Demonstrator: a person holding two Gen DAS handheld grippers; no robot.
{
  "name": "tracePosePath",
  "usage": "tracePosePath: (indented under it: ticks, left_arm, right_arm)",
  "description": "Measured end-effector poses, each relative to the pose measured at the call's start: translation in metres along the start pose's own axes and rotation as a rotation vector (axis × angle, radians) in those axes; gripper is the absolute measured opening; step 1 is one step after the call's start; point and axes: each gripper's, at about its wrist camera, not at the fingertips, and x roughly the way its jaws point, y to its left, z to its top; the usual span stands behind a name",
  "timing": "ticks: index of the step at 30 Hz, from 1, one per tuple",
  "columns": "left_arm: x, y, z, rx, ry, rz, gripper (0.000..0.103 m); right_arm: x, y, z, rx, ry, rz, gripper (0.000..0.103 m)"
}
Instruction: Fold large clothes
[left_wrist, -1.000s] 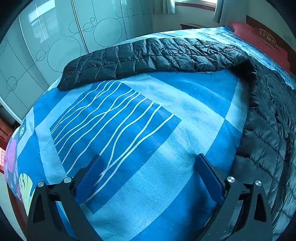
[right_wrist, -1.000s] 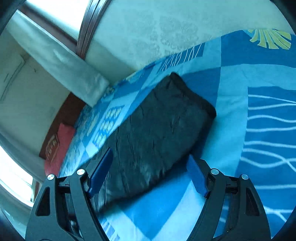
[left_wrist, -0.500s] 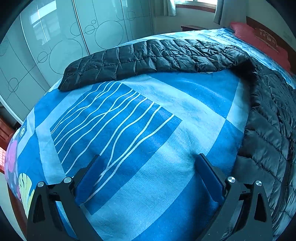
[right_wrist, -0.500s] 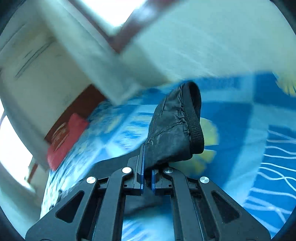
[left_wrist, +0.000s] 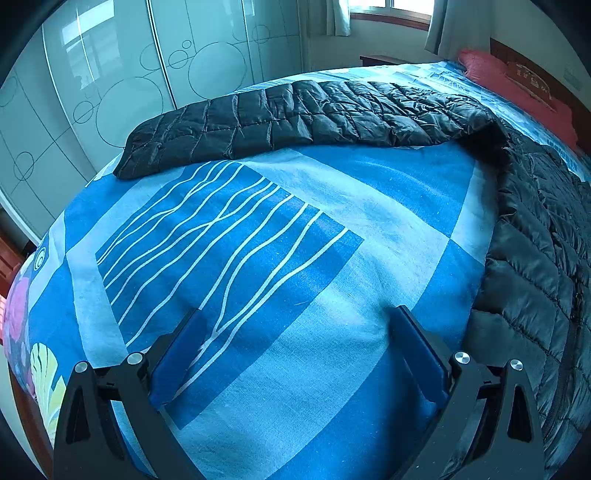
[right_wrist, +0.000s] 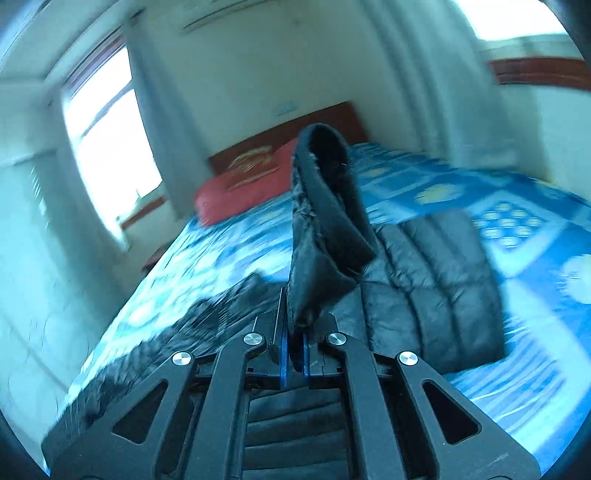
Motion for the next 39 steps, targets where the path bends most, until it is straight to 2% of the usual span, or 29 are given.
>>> tracePosePath:
  ticks: [4, 11, 19, 25, 29, 30, 31, 32, 33, 34, 37, 39]
  left_arm:
    - [0.000, 0.001, 0.000, 0.001, -0.007, -0.004, 0.099]
    - [0.000, 0.003, -0.002, -0.002, -0.015, -0.013, 0.099]
    - [-0.001, 0.003, -0.003, 0.001, -0.024, -0.012, 0.099]
    - [-0.001, 0.003, -0.004, 0.002, -0.026, -0.010, 0.099]
    - [-0.001, 0.003, -0.004, 0.005, -0.028, -0.007, 0.099]
    - [-0.002, 0.002, -0.004, 0.006, -0.029, -0.006, 0.099]
    - [-0.002, 0.002, -0.003, 0.007, -0.029, -0.005, 0.099]
    - [-0.002, 0.002, -0.004, 0.007, -0.029, -0.006, 0.099]
    - [-0.002, 0.002, -0.004, 0.006, -0.029, -0.006, 0.099]
    - [-0.002, 0.002, -0.004, 0.007, -0.029, -0.005, 0.099]
    - [-0.002, 0.002, -0.004, 0.006, -0.029, -0.006, 0.099]
    - [-0.002, 0.002, -0.004, 0.006, -0.029, -0.008, 0.099]
  right_arm:
    - [0.030, 0.065, -0.023, -0.062, 0.066, 0.052, 0.005]
    - [0.074, 0.133, -0.068, -0.150, 0.178, 0.084, 0.005]
    - [0.112, 0.176, -0.114, -0.272, 0.298, 0.095, 0.005]
    - [0.135, 0.206, -0.133, -0.284, 0.379, 0.113, 0.006]
    - [0.146, 0.221, -0.144, -0.314, 0.430, 0.116, 0.011]
    - [0.148, 0.224, -0.147, -0.321, 0.444, 0.121, 0.017]
    - [0.148, 0.225, -0.148, -0.319, 0.450, 0.133, 0.032]
    - [0.146, 0.227, -0.149, -0.311, 0.454, 0.165, 0.042]
    - [0.139, 0.229, -0.149, -0.301, 0.452, 0.205, 0.064]
    - [0.135, 0.231, -0.149, -0.301, 0.448, 0.220, 0.073]
    - [0.111, 0.231, -0.144, -0.314, 0.436, 0.291, 0.072]
    - [0.087, 0.214, -0.126, -0.305, 0.396, 0.323, 0.071]
